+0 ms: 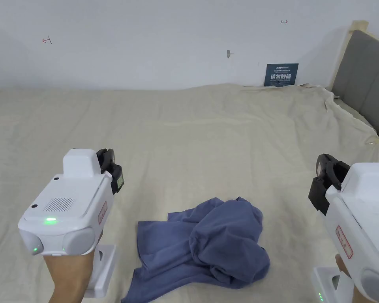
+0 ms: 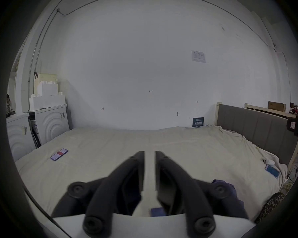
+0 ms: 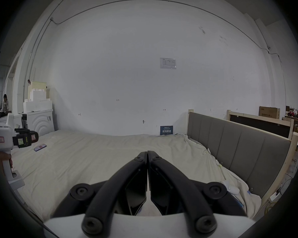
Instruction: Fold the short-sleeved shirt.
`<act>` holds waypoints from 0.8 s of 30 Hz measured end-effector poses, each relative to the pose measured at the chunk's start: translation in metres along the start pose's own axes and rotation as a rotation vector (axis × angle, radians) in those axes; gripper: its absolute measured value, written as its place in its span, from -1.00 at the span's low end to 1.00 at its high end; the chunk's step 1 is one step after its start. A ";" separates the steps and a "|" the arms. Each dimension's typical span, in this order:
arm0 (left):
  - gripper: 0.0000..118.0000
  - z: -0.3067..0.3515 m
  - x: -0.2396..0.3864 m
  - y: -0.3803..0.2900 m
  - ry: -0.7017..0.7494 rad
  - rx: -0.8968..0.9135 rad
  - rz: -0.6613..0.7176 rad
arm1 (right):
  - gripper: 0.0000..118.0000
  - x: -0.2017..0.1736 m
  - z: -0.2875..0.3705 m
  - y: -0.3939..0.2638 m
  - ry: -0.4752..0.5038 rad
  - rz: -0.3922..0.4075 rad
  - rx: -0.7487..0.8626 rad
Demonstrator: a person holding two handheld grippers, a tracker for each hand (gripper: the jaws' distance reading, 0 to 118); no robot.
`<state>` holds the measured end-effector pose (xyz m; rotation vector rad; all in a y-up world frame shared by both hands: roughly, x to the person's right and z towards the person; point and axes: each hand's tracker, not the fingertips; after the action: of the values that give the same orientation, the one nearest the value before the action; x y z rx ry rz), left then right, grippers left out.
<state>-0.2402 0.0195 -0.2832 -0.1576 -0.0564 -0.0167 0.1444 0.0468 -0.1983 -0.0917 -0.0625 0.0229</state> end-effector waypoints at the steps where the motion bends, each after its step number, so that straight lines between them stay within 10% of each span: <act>1: -0.96 0.001 -0.003 -0.001 0.004 0.005 0.007 | -1.00 0.000 0.000 0.000 0.001 0.001 0.001; 13: -1.00 0.009 -0.015 -0.006 0.006 -0.015 0.019 | -1.00 -0.002 -0.003 -0.006 0.003 -0.004 -0.002; 24: -1.00 -0.024 -0.016 -0.065 -0.127 -0.563 0.148 | -1.00 -0.003 -0.007 -0.015 0.005 -0.017 -0.030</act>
<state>-0.2562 -0.0487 -0.2974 -0.7253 -0.1662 0.1262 0.1422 0.0311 -0.2042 -0.1213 -0.0590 0.0052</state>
